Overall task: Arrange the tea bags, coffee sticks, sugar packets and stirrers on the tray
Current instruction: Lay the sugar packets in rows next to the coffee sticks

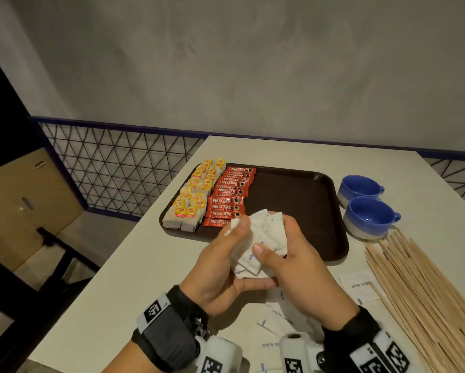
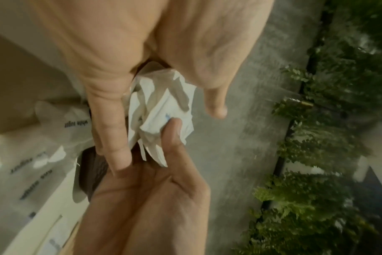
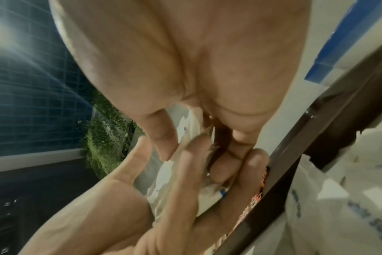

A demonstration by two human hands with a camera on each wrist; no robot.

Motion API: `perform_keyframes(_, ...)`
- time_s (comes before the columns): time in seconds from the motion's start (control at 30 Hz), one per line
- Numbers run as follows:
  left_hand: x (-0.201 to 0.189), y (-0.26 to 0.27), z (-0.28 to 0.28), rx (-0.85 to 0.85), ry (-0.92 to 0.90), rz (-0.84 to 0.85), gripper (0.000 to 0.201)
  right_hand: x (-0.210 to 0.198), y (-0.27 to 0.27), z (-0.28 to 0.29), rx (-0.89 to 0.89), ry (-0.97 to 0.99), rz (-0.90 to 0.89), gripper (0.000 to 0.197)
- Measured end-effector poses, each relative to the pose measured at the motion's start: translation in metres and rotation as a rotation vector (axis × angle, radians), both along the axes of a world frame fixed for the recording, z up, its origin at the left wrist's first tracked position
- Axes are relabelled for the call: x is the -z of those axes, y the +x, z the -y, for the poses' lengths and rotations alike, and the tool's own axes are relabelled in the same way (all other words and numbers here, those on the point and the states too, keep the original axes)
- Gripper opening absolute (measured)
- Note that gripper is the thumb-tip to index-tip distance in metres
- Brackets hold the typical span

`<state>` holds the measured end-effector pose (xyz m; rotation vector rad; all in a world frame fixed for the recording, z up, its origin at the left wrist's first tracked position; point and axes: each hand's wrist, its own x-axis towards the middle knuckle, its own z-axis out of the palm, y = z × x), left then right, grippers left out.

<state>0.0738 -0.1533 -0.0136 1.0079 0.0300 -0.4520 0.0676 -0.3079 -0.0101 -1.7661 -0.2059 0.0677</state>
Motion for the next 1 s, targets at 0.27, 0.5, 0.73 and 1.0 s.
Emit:
perform_keyframes(0.27, 0.004, 0.002, -0.004, -0.038, -0.045, 0.038, 0.048, -0.006, -0.001, -0.006, -0.134, -0.499, 0.07, 0.049)
perform_keyframes(0.5, -0.007, 0.025, -0.045, -0.141, -0.122, 0.149, 0.046, -0.073, 0.016, -0.004, -0.117, -0.53, 0.116, 0.068)
perform_keyframes(0.73, -0.04, 0.083, -0.104, -0.439, -0.12, 0.133, 0.046, -0.086, 0.101, -0.004, -0.118, -0.772, -0.041, 0.013)
perform_keyframes(1.0, -0.011, 0.106, -0.129, -0.458, -0.268, 0.025, 0.044, -0.038, 0.182, -0.037, -0.139, -0.909, -0.022, 0.007)
